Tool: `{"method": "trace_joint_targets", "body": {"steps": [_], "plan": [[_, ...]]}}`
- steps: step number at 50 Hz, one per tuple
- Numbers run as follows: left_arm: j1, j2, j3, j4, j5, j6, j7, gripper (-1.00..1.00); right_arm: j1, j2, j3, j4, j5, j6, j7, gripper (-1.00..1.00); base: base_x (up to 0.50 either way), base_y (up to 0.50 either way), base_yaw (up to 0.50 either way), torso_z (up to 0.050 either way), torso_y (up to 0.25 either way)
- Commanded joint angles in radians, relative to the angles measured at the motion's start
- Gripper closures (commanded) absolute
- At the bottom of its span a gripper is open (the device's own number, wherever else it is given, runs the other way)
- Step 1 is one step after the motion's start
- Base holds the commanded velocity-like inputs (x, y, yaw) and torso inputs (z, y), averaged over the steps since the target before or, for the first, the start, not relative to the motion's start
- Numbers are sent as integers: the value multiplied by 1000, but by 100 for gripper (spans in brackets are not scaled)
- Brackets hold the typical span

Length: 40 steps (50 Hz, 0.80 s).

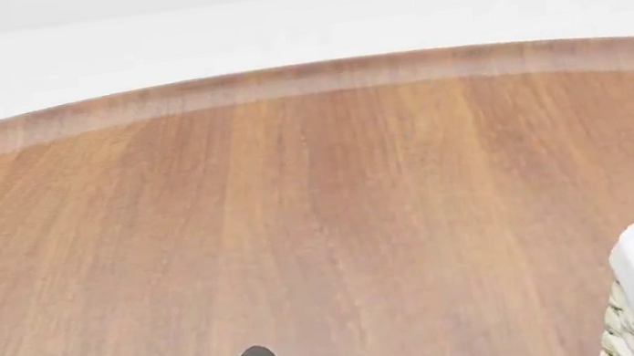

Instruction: Pick the milk and place it in the basket.

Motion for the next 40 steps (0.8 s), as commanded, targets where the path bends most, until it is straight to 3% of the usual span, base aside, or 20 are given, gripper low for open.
{"method": "trace_joint_targets", "body": {"steps": [1, 31, 40], "plan": [[1, -5, 3, -3, -2, 6, -3, -100, 6, -15, -20, 19, -19, -14, 3, -100, 0, 0, 0, 0, 0], [-1, -13, 6, -4, -14, 10, -15, -100, 10, -13, -32, 21, -22, -21, 13, -100, 0, 0, 0, 0, 0], [6, -17, 5, -8, -15, 20, -16, -100, 45, -37, -79, 104, -38, -42, -54, -100, 0, 0, 0, 0, 0]]}}
